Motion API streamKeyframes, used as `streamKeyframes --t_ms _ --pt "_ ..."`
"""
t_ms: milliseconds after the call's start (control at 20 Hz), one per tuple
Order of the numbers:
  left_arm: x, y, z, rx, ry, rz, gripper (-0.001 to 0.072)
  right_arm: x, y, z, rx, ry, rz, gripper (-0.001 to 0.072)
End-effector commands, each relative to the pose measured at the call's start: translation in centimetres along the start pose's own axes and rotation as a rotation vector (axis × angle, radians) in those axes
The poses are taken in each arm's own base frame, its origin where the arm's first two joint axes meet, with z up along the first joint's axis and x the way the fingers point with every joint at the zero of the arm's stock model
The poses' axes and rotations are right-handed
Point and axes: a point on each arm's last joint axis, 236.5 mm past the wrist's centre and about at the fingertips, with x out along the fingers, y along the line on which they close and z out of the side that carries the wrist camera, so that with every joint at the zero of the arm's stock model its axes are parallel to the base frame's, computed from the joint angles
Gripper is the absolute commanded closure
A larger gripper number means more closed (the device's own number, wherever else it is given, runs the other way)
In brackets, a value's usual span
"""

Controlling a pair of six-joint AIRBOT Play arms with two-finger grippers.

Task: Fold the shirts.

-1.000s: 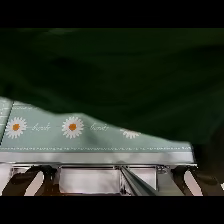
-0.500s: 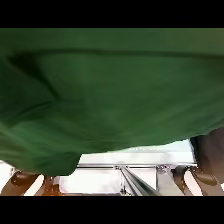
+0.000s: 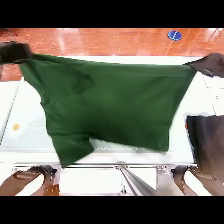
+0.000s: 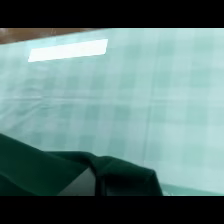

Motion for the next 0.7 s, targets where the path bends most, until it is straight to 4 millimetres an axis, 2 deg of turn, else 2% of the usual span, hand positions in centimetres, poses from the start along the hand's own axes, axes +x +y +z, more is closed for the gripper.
streamKeyframes --t_ms 0,150,300,400,500,550,650 --pt "9.0 -1.8 -0.6 -0.107 -0.016 -0.067 0.0682 8.5 -5.4 0.8 0.122 0.031 0.034 0.0693" --pt "15.1 -2.1 -4.0 -0.215 0.090 -0.087 0.0681 13.8 -9.0 1.7 0.189 0.083 0.037 0.0693" --pt "18.8 -3.0 -6.6 -0.376 0.191 -0.137 0.0681 16.6 -10.6 2.4 0.235 0.105 0.052 0.0693" --pt "19.6 -3.1 -7.8 -0.415 0.247 -0.145 0.0681 17.2 -11.0 2.3 0.243 0.117 0.054 0.0693" --pt "19.3 -2.6 -8.7 -0.339 0.300 -0.147 0.0681 17.0 -11.0 1.8 0.233 0.141 0.058 0.0693" --pt "18.8 -2.2 -9.5 -0.282 0.344 -0.151 0.0682 16.7 -11.2 1.1 0.225 0.170 0.059 0.0693" --pt "17.9 -1.4 -12.6 -0.223 0.474 -0.150 0.0682 16.1 -12.0 -1.7 0.180 0.282 0.022 0.0693"
